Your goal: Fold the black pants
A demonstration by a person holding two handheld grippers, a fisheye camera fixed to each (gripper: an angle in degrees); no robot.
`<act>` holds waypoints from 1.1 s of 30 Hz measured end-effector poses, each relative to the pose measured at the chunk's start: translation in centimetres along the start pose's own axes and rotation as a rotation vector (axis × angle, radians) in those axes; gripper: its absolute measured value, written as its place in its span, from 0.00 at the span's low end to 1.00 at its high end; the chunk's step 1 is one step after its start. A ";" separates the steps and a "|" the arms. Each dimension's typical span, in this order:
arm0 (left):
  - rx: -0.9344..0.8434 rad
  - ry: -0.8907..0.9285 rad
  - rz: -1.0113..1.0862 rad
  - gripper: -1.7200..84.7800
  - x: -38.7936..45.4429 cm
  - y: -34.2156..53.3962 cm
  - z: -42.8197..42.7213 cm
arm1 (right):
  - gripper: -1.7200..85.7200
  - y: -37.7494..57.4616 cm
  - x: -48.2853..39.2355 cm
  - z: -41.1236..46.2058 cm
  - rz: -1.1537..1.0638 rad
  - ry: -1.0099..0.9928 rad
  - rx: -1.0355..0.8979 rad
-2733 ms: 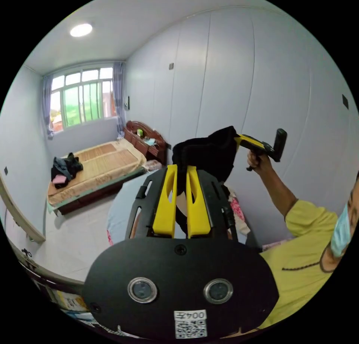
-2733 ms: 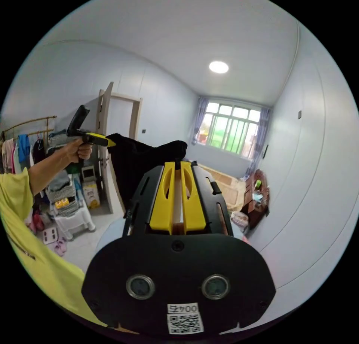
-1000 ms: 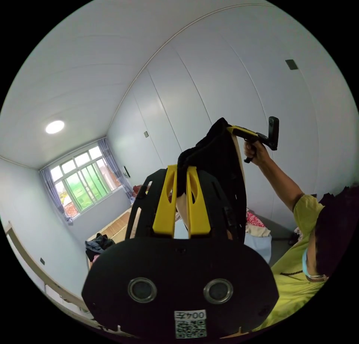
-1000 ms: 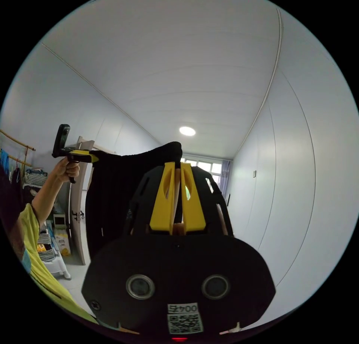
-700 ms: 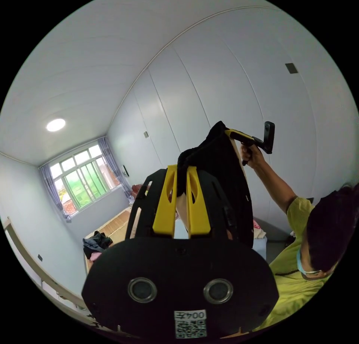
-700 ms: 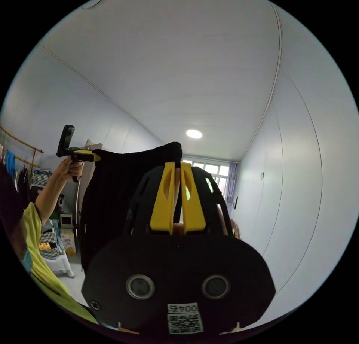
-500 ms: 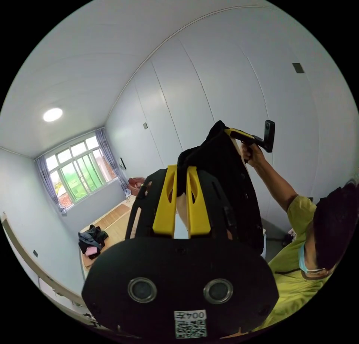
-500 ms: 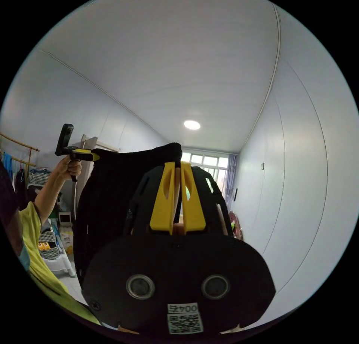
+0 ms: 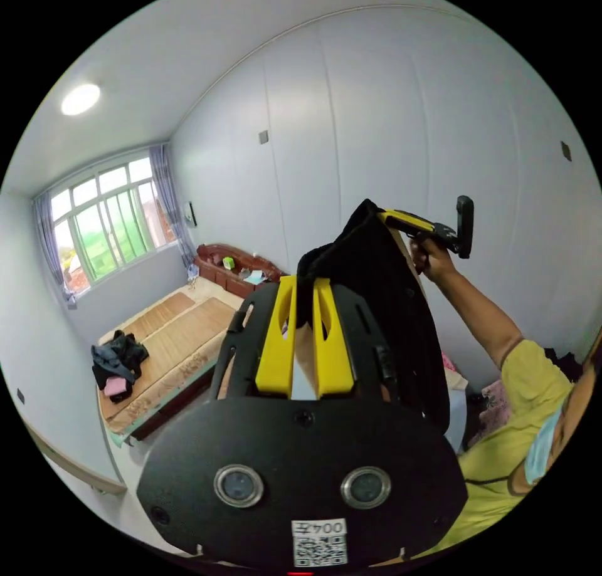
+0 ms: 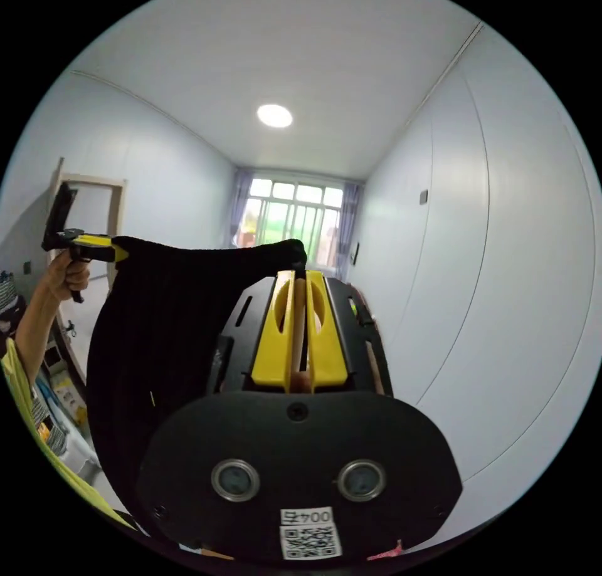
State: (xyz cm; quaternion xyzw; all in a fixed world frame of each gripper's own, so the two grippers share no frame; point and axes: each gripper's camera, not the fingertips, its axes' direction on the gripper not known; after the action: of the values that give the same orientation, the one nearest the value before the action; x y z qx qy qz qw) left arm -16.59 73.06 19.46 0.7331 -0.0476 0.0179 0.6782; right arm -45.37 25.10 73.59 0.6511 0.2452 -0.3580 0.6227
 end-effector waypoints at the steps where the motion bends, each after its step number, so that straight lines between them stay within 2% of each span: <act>1: -0.031 -0.006 -0.026 0.05 -4.1 0.3 3.5 | 0.07 0.5 0.2 2.4 0.015 0.012 -0.028; 3: -0.080 -0.021 -0.080 0.06 -9.9 1.5 9.1 | 0.08 3.1 1.5 11.8 0.098 0.026 -0.159; 6: -0.192 -0.019 -0.203 0.10 -19.7 5.1 19.3 | 0.08 7.9 3.6 19.8 0.243 0.078 -0.231; 10: -0.349 -0.096 -0.389 0.12 -31.4 13.3 30.2 | 0.08 15.2 5.8 24.5 0.358 -0.041 -0.292; 13: -0.435 -0.131 -0.489 0.12 -38.2 19.5 33.0 | 0.09 22.8 6.2 25.1 0.357 -0.128 -0.411; 15: -0.470 -0.091 -0.530 0.12 -41.4 23.0 33.2 | 0.09 30.4 6.2 24.1 0.337 -0.172 -0.555; 19: -0.512 0.032 -0.528 0.12 -44.5 30.9 30.0 | 0.10 43.5 7.1 19.4 0.399 -0.226 -0.789; 24: -0.554 0.172 -0.511 0.10 -41.9 41.4 20.5 | 0.10 61.9 9.6 6.0 0.575 -0.138 -1.088; 26: -0.571 0.205 -0.535 0.10 -39.9 45.4 16.0 | 0.10 66.1 10.4 1.4 0.662 -0.127 -1.129; 29: -0.604 0.278 -0.683 0.10 -36.3 51.3 9.4 | 0.11 70.1 11.3 -3.7 0.750 -0.150 -1.111; 33: -0.550 0.355 -0.955 0.09 -30.5 57.3 2.8 | 0.12 72.2 12.3 -5.8 0.707 -0.155 -1.070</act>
State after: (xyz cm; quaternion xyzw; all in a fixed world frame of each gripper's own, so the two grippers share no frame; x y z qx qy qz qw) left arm -52.39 67.37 73.38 0.4556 0.4002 -0.1806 0.7743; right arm 18.44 21.78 109.77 0.2646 0.1148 -0.0054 0.9575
